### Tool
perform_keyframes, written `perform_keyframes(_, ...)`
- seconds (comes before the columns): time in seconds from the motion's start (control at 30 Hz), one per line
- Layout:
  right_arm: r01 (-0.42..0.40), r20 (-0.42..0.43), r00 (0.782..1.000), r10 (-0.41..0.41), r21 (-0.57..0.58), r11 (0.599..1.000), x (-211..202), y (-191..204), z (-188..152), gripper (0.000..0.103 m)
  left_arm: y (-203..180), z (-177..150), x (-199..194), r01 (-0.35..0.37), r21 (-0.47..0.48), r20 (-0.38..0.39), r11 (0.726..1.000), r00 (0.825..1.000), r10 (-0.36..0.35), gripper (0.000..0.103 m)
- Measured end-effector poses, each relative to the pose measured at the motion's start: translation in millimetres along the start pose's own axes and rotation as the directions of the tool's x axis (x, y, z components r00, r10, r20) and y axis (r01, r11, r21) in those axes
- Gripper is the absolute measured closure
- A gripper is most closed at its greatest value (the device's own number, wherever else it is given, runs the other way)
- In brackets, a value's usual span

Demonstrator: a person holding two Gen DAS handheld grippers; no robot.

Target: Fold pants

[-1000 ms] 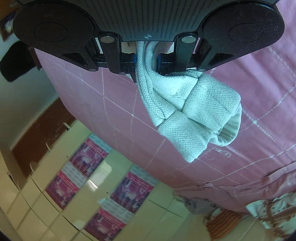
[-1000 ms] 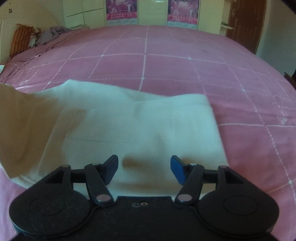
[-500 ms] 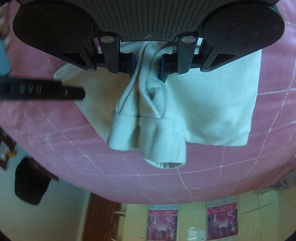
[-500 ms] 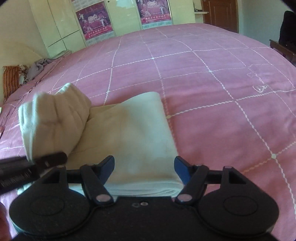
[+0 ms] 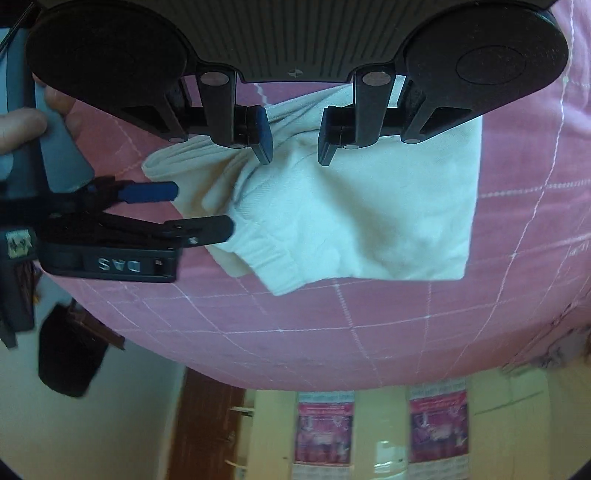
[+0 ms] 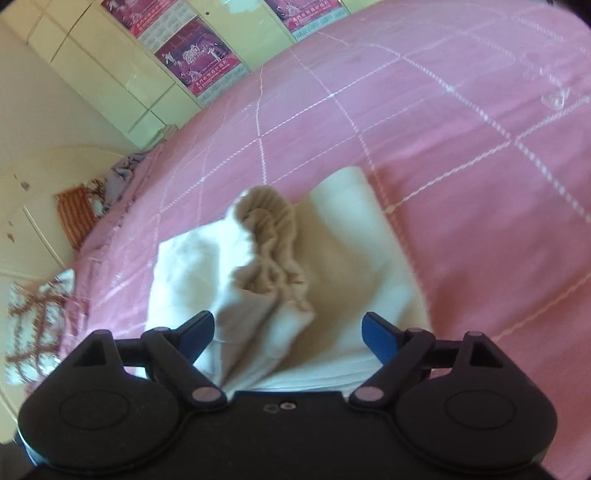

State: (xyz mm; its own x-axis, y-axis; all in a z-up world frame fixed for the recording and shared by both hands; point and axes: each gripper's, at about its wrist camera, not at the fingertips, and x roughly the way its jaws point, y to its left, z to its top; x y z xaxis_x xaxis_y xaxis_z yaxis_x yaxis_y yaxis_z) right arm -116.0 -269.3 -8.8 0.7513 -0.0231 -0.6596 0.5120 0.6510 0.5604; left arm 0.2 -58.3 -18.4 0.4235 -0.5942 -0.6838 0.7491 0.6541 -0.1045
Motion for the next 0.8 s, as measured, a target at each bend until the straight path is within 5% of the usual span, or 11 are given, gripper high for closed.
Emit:
perform_keyframes(0.2,0.027,-0.033,0.999,-0.026,0.018,0.999,19,9,-5,0.011,75,-2,10,-0.115,-0.319,-0.040,0.941,0.993,0.108,0.076)
perform_keyframes(0.33,0.009,-0.068,0.998,-0.005,0.063,0.998,42,14,-4,0.031,90,-18,25,-0.133,-0.400,-0.108,0.907,0.989,0.097,0.076)
perform_keyframes(0.37,0.008,-0.083,0.997,-0.002,0.075,0.997,50,16,-4,0.038,88,-22,31,-0.136,-0.399,-0.114,0.907,0.989,0.098,0.076)
perform_keyframes(0.4,0.011,-0.081,0.997,-0.005,0.071,0.997,54,20,-6,0.055,86,-23,31,-0.138,-0.389,-0.108,0.911,0.989,0.103,0.075)
perform_keyframes(0.5,0.045,-0.011,0.999,-0.046,-0.030,0.999,45,42,-11,0.065,81,-23,27,-0.131,-0.374,-0.096,0.918,0.990,0.102,0.075)
perform_keyframes(0.63,0.008,0.080,0.997,0.010,-0.213,0.977,11,73,-6,0.068,77,-12,11,-0.103,-0.390,-0.042,0.915,0.995,0.094,0.075)
perform_keyframes(0.8,0.027,0.091,0.996,-0.009,-0.197,0.980,-14,48,9,0.068,50,-7,7,-0.060,-0.341,-0.047,0.938,0.998,0.047,0.075)
